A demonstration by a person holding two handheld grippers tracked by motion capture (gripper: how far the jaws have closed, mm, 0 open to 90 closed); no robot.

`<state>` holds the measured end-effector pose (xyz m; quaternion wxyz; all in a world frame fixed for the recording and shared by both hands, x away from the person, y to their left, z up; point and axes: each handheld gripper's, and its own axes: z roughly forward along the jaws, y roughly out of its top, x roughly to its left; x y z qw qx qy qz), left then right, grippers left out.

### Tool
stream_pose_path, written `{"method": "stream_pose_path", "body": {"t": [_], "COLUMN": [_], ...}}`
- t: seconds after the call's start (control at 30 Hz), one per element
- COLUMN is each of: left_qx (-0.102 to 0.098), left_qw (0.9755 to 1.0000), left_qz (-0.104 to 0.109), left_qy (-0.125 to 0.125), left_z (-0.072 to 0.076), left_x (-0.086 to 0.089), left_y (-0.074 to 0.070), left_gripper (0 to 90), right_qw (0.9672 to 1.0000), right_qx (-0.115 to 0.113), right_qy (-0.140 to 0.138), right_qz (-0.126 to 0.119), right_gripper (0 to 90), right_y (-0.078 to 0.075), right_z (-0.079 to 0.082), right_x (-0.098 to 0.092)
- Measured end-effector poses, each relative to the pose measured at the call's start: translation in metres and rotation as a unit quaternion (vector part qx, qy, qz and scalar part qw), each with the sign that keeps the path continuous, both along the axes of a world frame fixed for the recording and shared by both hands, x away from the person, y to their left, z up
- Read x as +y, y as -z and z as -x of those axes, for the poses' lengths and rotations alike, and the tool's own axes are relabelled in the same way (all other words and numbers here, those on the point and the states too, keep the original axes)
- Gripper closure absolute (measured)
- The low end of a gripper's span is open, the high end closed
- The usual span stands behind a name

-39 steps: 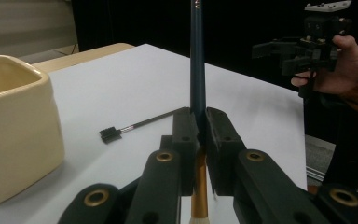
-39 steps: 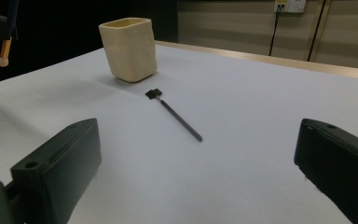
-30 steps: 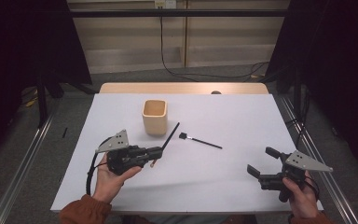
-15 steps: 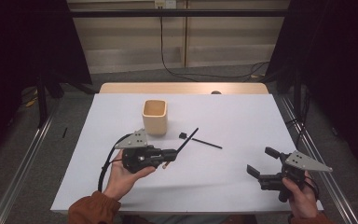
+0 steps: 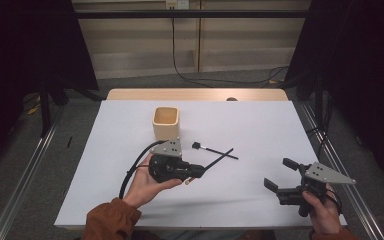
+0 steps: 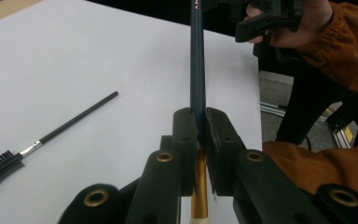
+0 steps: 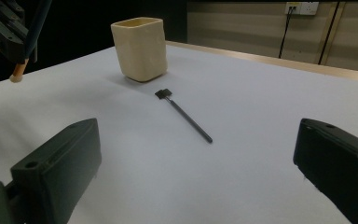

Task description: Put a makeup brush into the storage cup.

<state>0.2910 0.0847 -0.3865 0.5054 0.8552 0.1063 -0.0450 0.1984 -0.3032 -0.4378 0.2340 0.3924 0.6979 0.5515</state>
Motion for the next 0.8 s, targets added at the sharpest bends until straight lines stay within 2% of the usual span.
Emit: {"method": "stream_pose_path", "body": {"t": [0.1, 0.2, 0.3, 0.4, 0.6, 0.8], "left_qx": [0.007, 0.008, -0.001, 0.004, 0.007, 0.007], "left_qw": [0.9999, 0.9995, 0.9985, 0.9970, 0.9902, 0.9816], "left_qz": [-0.010, -0.030, -0.054, -0.075, -0.132, -0.180], "left_qy": [0.001, 0.001, 0.010, 0.016, 0.044, 0.064], "left_z": [-0.001, -0.002, -0.002, -0.004, -0.005, -0.003], "left_x": [0.000, 0.002, 0.003, 0.003, -0.002, -0.009], "left_y": [0.000, -0.003, -0.010, -0.015, -0.019, -0.019], "left_gripper": [83.4, 83.4, 83.4, 83.4, 83.4, 83.4], "right_qw": [1.0000, 1.0000, 1.0000, 1.0000, 0.9998, 0.9998], "right_qx": [0.001, 0.002, 0.001, 0.002, 0.006, 0.007], "right_qy": [0.001, 0.000, -0.001, -0.002, -0.017, -0.020], "right_qz": [-0.001, -0.001, -0.001, 0.001, 0.005, 0.005], "right_gripper": [0.1, 0.1, 0.0, 0.0, 0.0, 0.0], "right_y": [0.000, 0.000, 0.000, 0.001, 0.001, 0.001], "right_z": [0.000, 0.000, 0.000, -0.001, -0.001, -0.001], "right_x": [0.000, 0.000, 0.000, 0.000, 0.004, 0.004]}}
